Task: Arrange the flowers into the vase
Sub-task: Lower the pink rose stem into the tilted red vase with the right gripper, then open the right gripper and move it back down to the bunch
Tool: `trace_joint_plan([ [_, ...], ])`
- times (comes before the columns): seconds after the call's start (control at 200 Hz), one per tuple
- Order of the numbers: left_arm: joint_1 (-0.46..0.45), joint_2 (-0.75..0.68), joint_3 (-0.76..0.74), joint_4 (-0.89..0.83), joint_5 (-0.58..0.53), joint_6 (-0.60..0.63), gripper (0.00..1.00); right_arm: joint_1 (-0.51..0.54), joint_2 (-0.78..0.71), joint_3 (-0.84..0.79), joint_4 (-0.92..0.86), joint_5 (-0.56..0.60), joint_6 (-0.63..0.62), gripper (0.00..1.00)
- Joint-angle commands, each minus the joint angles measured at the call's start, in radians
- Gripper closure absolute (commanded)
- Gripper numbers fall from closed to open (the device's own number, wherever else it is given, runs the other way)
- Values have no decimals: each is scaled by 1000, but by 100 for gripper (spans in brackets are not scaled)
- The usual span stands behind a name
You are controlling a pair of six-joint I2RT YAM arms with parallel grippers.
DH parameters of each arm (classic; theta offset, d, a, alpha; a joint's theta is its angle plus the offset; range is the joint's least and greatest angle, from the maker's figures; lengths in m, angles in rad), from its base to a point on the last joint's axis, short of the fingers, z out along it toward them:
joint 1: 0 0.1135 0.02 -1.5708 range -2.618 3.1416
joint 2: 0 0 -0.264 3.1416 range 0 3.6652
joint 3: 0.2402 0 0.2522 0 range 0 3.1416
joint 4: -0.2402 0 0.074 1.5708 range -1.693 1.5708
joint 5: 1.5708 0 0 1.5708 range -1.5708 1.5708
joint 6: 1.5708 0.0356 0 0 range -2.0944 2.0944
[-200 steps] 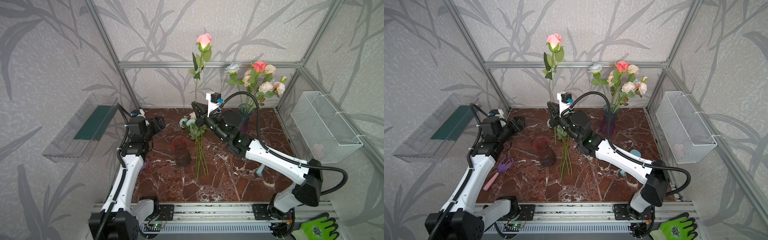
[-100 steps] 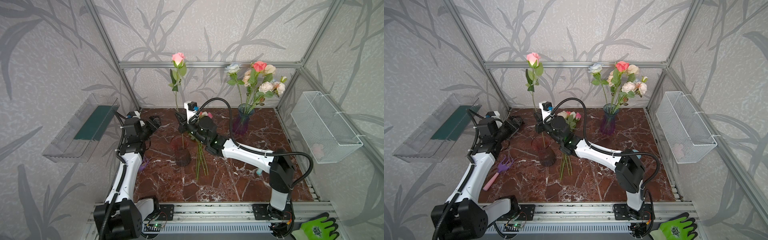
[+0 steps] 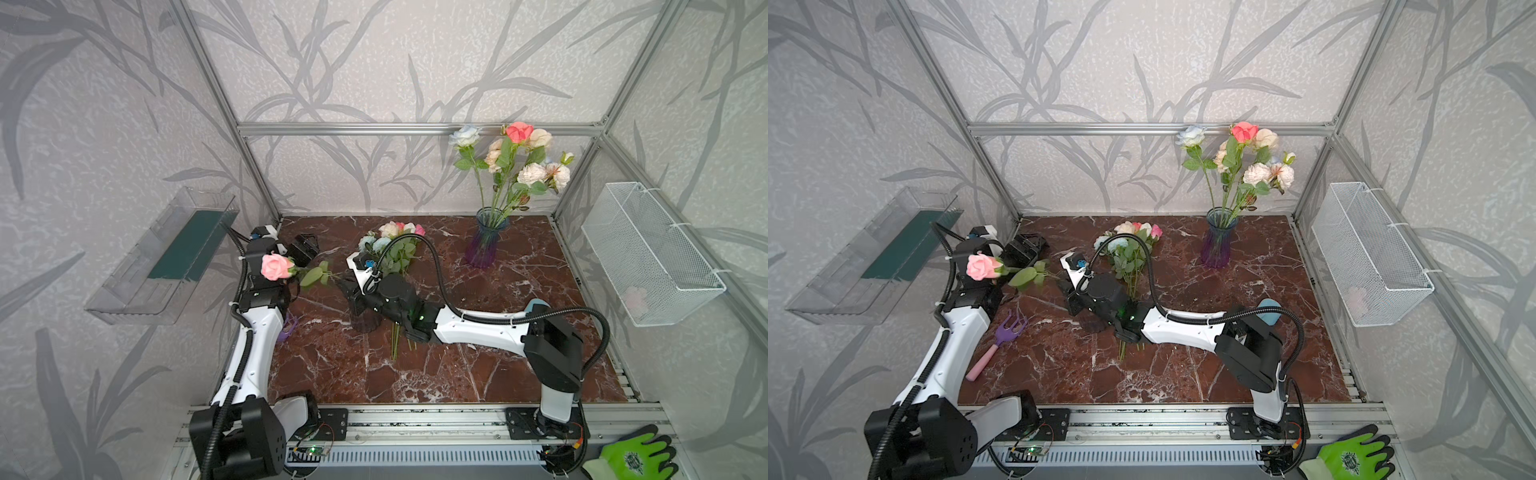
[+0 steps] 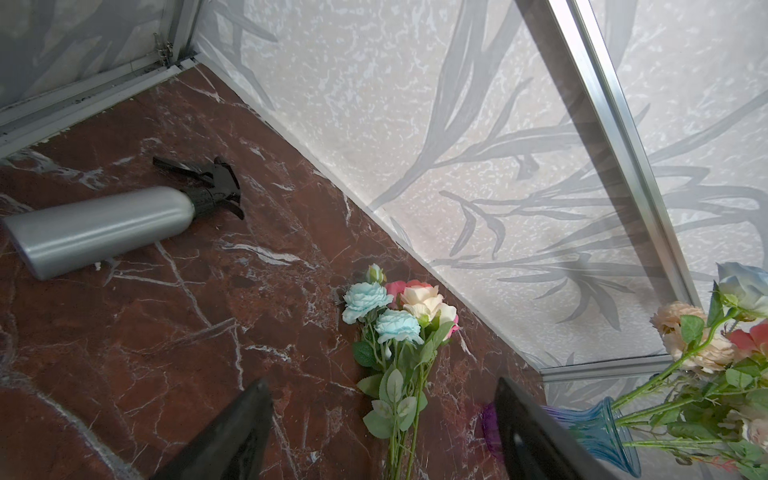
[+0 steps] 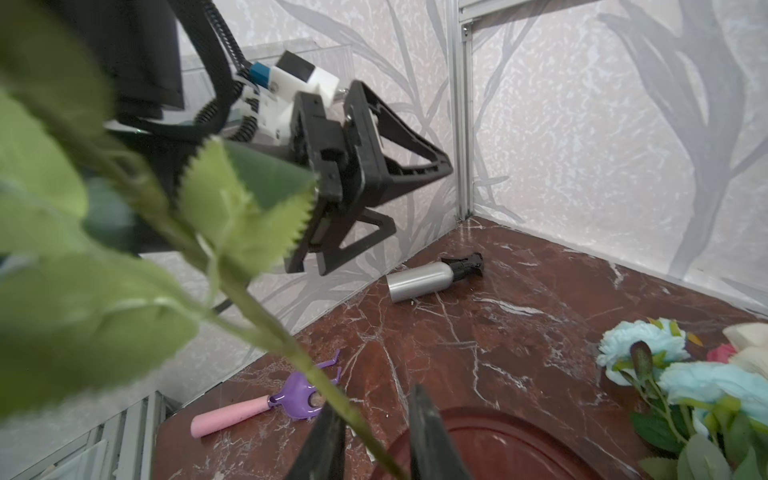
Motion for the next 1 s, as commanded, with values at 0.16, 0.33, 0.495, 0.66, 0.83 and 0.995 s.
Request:
trace_joint_plan([
  [0.16, 8, 6, -5, 17, -17, 5, 16, -5, -82, -35, 85, 87, -63, 64],
  [0.33, 12, 35, 14, -8, -7, 37, 16, -5, -153, -47, 39, 89, -78, 59],
  [0.495, 11, 51, 23, -20, 3, 43, 16, -6, -235, -76, -21, 57, -72, 57],
  [0.66, 10, 64, 33, -55, -23, 51, 16, -51, -323, -126, -155, 88, -28, 57],
  [0.83, 12, 60, 53, -132, -106, 52, 17, -313, -275, -113, -463, -145, 239, 59],
  [0.995, 12, 29, 54, -193, -225, 54, 17, -441, -67, -60, -566, -338, 300, 70],
])
